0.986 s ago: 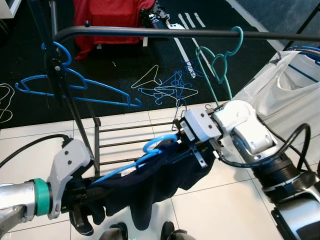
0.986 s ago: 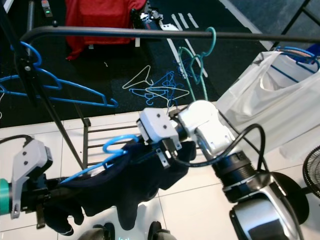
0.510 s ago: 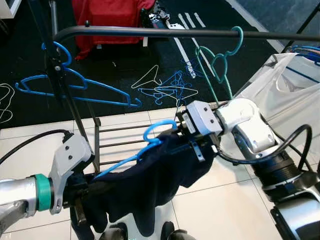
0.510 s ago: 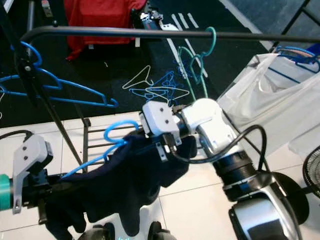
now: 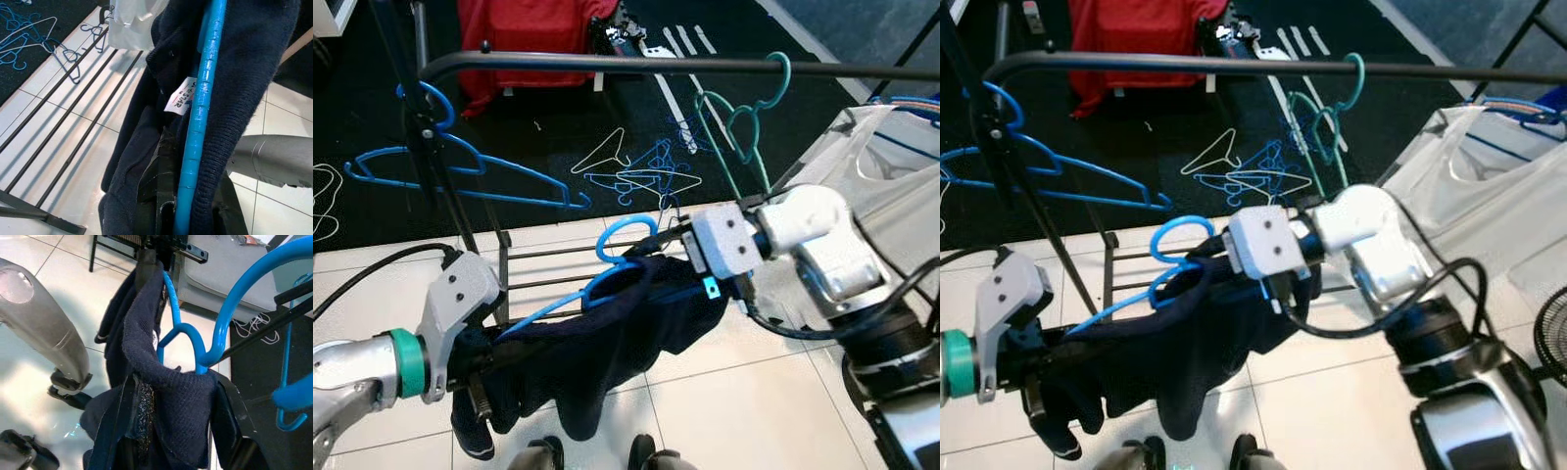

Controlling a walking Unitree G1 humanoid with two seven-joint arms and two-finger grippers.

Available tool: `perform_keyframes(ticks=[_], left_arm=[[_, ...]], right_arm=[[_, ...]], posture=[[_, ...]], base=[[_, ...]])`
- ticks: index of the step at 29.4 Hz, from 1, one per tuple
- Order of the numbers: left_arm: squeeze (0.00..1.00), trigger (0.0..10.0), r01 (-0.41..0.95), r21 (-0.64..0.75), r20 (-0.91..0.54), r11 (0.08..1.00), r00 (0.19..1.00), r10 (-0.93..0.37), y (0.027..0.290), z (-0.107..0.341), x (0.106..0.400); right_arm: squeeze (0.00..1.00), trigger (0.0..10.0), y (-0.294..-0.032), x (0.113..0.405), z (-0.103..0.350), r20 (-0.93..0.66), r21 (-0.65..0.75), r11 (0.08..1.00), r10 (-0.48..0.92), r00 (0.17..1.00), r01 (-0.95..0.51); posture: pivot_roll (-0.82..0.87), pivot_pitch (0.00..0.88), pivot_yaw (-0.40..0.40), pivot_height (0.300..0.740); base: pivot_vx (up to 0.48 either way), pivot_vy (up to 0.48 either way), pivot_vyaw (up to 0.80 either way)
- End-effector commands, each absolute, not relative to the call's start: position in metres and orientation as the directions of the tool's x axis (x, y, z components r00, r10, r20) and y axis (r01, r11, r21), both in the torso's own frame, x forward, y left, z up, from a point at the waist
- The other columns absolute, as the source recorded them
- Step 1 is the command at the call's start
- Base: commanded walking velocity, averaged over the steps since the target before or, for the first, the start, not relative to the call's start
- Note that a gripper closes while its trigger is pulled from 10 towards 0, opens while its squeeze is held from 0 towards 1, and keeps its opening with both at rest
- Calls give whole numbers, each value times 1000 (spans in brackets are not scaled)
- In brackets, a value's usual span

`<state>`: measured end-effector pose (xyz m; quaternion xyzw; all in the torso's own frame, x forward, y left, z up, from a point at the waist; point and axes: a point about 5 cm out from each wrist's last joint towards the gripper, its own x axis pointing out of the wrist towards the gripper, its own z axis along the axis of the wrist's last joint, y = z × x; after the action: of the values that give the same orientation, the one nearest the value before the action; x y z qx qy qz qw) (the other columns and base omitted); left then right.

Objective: Hang hanger

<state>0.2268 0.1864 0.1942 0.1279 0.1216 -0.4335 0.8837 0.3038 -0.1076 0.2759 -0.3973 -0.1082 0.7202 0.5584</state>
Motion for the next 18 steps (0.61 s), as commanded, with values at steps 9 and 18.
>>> perform_keyframes(ticks=[9, 18], left_arm=[[0, 0, 766, 123, -305, 630, 634, -711, 188, 193, 230], [0, 0, 744, 130, -301, 656, 660, -689, 190, 192, 233]], right_arm=[[0, 10000, -129, 310, 292, -438, -632, -281, 898, 33, -722], [0, 10000, -141, 311, 305, -371, -647, -184, 924, 95, -740]], posture=[[91, 149, -3, 740], [92, 154, -1, 740]], base=[[0, 0, 0], [0, 0, 0]])
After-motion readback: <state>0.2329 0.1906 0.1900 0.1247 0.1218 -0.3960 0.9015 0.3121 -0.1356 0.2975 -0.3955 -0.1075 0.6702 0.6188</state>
